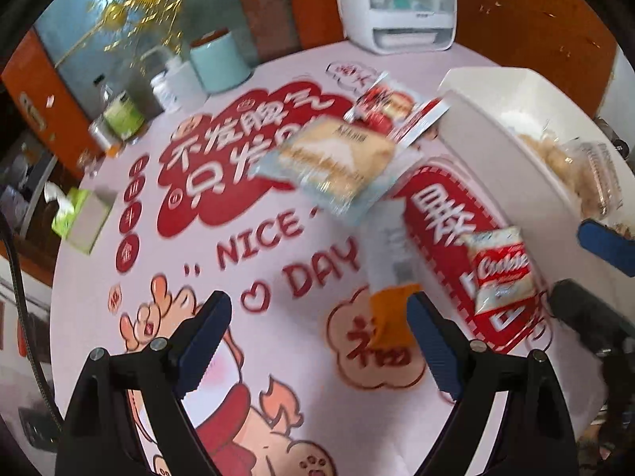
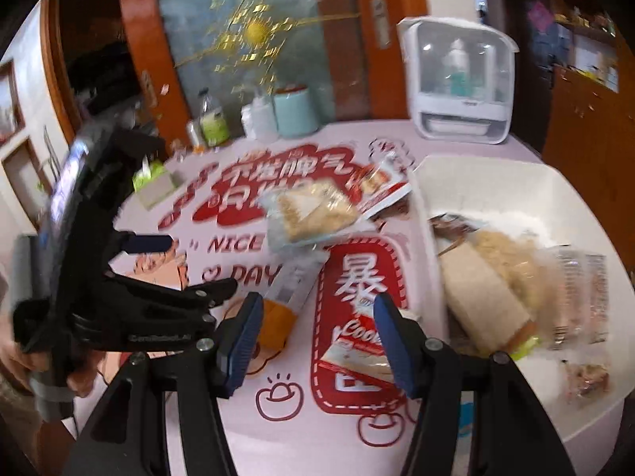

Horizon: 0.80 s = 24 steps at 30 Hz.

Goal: Organize snacks
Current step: 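Move both tools back toward the orange bar and Cookie pack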

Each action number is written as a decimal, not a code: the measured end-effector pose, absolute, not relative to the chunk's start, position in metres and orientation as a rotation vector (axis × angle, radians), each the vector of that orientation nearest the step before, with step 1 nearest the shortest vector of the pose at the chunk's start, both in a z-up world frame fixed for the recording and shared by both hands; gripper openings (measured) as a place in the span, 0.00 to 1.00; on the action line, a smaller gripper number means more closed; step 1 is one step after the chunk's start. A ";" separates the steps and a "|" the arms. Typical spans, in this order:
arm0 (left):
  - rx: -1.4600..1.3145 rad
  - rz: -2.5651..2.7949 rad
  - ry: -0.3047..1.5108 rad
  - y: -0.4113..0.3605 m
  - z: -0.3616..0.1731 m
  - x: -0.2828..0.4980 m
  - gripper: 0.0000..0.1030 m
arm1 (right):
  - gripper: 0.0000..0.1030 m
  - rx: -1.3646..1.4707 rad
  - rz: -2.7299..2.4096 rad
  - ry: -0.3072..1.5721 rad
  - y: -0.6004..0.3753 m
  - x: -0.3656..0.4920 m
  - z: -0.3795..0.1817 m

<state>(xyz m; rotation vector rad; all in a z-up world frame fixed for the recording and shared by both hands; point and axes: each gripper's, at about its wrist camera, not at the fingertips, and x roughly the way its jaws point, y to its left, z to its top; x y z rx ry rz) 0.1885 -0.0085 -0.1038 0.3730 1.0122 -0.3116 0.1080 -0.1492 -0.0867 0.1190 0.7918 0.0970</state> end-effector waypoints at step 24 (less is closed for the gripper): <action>0.331 -0.376 1.047 0.007 -0.145 0.211 0.86 | 0.57 0.260 -0.283 0.978 -0.140 0.141 -0.175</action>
